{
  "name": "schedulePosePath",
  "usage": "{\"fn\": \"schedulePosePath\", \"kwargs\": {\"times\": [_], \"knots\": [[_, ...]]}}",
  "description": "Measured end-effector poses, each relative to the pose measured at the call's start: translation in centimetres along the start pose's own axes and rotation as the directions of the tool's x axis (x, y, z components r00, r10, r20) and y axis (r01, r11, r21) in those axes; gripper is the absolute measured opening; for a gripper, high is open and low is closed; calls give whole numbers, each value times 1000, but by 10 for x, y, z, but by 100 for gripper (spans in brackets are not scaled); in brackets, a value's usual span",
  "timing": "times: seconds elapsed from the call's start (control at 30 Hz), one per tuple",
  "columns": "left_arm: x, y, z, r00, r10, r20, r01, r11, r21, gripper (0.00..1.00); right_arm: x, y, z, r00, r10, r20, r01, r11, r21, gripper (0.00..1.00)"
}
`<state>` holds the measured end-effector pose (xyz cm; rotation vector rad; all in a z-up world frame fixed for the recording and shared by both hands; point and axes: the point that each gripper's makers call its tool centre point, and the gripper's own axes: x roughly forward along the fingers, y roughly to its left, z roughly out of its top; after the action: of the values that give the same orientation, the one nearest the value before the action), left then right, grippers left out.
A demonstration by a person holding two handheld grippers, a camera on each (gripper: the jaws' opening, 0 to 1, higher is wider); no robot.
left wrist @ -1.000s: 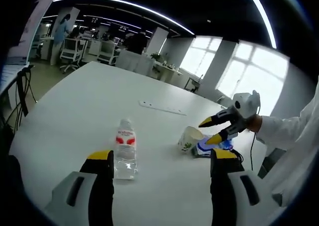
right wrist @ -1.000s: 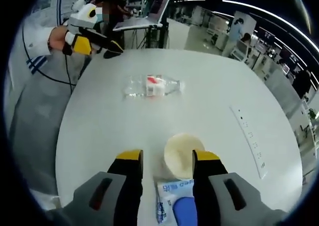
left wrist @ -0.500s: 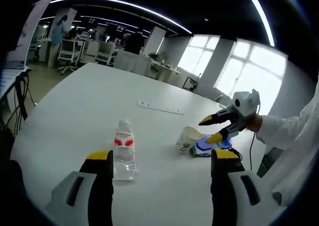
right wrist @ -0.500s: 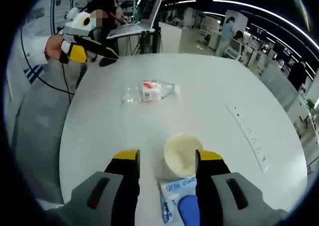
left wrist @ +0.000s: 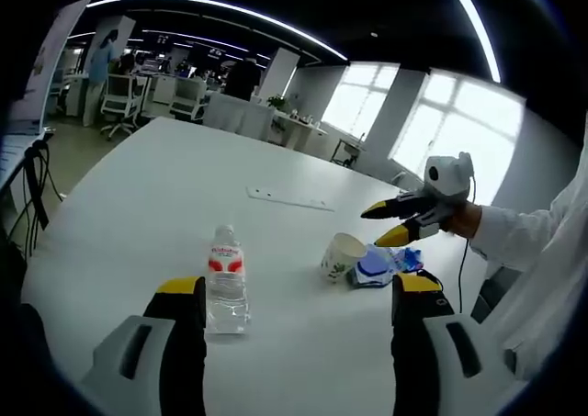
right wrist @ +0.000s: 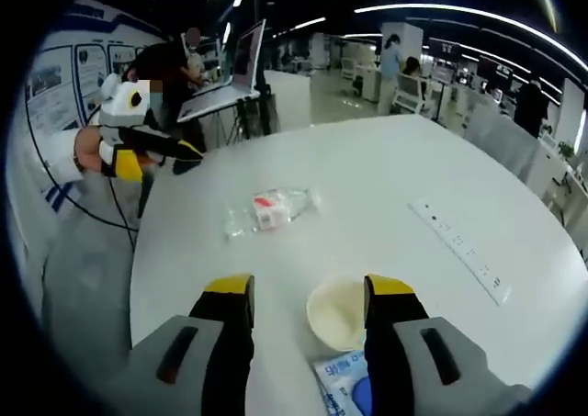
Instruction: Arrange the tabletop items into an orderly group along one side of the table until the central work area is clear of visible clutter.
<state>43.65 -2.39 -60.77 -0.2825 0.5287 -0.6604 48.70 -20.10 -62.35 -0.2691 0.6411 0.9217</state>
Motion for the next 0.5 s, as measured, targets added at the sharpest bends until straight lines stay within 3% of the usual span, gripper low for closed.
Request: {"fn": "schedulePosePath", "kwargs": {"times": [0.23, 0.5], "knots": [[-3, 2, 2, 1000, -13, -5, 13, 1000, 7, 85, 13, 5, 27, 998, 6, 60, -12, 995, 97, 45], [-7, 9, 0, 1000, -21, -17, 21, 1000, 12, 85, 35, 12, 49, 996, 22, 84, -39, 977, 211, 48]]}}
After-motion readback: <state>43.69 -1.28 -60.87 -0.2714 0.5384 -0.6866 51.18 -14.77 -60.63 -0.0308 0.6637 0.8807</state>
